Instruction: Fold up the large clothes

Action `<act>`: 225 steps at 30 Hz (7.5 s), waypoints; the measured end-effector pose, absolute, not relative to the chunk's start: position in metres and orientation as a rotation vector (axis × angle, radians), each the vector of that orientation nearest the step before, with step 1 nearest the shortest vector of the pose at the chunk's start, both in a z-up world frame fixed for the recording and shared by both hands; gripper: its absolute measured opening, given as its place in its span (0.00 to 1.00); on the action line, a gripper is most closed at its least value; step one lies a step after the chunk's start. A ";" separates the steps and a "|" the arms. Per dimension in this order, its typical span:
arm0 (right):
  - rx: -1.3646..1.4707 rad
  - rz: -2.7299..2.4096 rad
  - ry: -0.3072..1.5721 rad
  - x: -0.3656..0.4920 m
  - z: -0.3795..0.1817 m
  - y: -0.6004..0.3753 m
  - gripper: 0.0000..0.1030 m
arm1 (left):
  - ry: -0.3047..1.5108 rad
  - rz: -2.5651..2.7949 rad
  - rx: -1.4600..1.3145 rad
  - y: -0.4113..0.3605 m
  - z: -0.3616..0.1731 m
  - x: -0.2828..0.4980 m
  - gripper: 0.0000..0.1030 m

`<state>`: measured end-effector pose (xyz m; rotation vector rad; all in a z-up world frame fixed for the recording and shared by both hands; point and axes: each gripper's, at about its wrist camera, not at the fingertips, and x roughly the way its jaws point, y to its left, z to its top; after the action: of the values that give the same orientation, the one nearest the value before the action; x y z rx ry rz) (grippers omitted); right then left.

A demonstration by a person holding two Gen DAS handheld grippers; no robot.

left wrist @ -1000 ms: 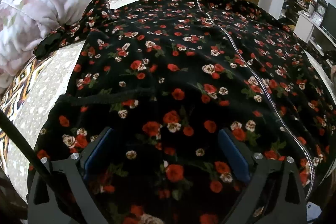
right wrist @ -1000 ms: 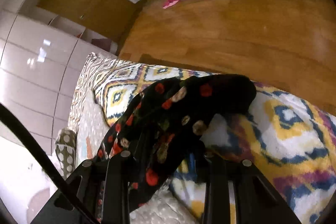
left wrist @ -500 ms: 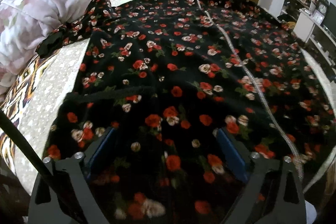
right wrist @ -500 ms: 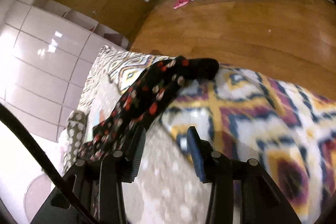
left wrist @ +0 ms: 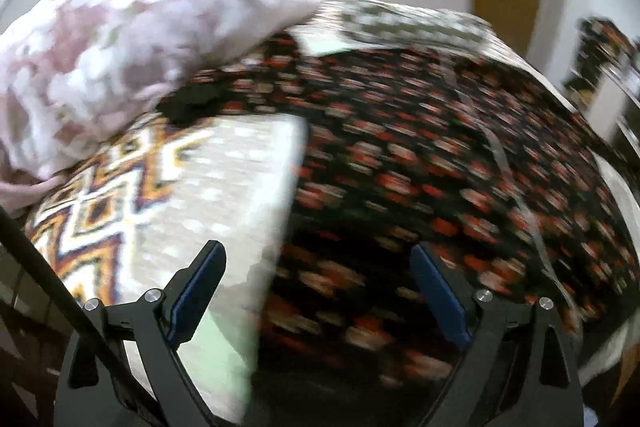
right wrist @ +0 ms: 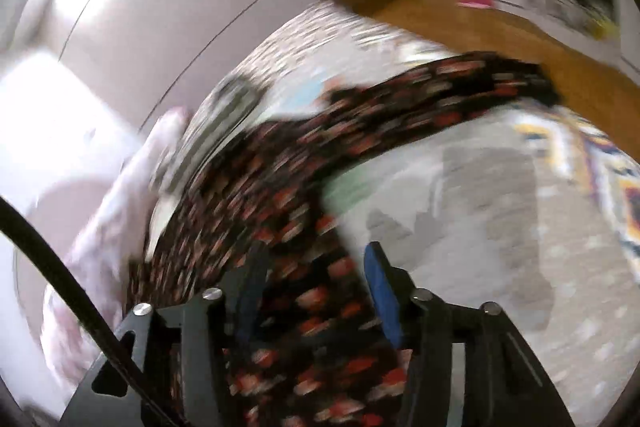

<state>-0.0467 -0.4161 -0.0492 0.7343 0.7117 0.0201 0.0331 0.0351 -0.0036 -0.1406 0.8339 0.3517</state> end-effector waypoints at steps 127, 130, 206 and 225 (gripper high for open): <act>1.226 -0.376 0.562 0.044 -0.180 -0.653 0.38 | 0.903 0.363 -0.262 0.095 -0.077 0.096 0.88; 1.236 -0.395 0.577 0.058 -0.185 -0.663 0.42 | 0.905 0.364 -0.260 0.096 -0.077 0.096 0.89; 0.325 0.183 0.769 0.154 -0.039 -0.304 0.61 | 0.945 0.000 -0.388 0.095 -0.033 0.326 0.66; 0.318 0.166 0.765 0.183 -0.037 -0.319 0.60 | 1.026 0.182 -0.012 0.057 -0.042 0.351 0.29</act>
<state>0.1828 -0.3193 -0.0369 0.3180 0.7653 0.1665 0.3512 0.0569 -0.0419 -0.0124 1.0255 0.1825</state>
